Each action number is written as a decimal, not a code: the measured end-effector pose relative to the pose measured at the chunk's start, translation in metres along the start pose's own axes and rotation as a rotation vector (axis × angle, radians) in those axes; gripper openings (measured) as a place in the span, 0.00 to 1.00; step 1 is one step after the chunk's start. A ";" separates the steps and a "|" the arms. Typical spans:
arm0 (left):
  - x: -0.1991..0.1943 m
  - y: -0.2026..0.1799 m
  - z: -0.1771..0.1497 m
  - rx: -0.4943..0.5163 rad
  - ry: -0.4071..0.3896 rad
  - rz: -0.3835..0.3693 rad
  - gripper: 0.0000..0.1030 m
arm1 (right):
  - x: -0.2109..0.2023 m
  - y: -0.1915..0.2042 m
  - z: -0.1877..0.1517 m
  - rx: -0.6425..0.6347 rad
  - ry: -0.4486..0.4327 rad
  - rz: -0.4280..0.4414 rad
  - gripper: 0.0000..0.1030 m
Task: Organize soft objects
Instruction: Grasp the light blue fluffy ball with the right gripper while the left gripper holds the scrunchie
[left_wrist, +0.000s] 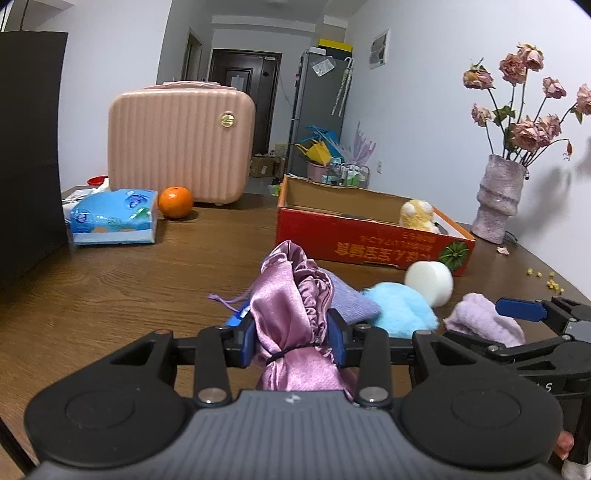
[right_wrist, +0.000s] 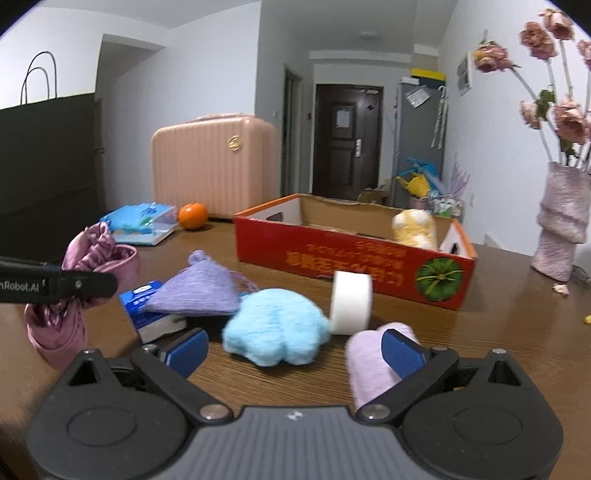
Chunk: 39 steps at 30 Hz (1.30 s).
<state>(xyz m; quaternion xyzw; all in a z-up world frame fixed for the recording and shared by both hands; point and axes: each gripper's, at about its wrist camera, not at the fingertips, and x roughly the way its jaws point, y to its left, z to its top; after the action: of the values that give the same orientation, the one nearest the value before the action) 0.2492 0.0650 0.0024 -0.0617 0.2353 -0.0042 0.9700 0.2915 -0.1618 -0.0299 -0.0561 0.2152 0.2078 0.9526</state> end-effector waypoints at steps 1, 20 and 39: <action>0.000 0.003 0.001 0.003 -0.001 0.005 0.38 | 0.003 0.003 0.001 -0.004 0.007 0.007 0.95; 0.040 0.031 0.033 0.074 0.024 0.011 0.38 | 0.090 0.027 0.015 -0.009 0.199 -0.072 0.81; 0.044 0.052 0.031 0.008 0.016 0.041 0.38 | 0.097 0.027 0.022 0.045 0.159 -0.054 0.67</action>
<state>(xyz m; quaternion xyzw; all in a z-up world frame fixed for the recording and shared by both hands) 0.3016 0.1188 0.0035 -0.0530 0.2442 0.0143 0.9682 0.3686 -0.0966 -0.0525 -0.0570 0.2934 0.1719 0.9387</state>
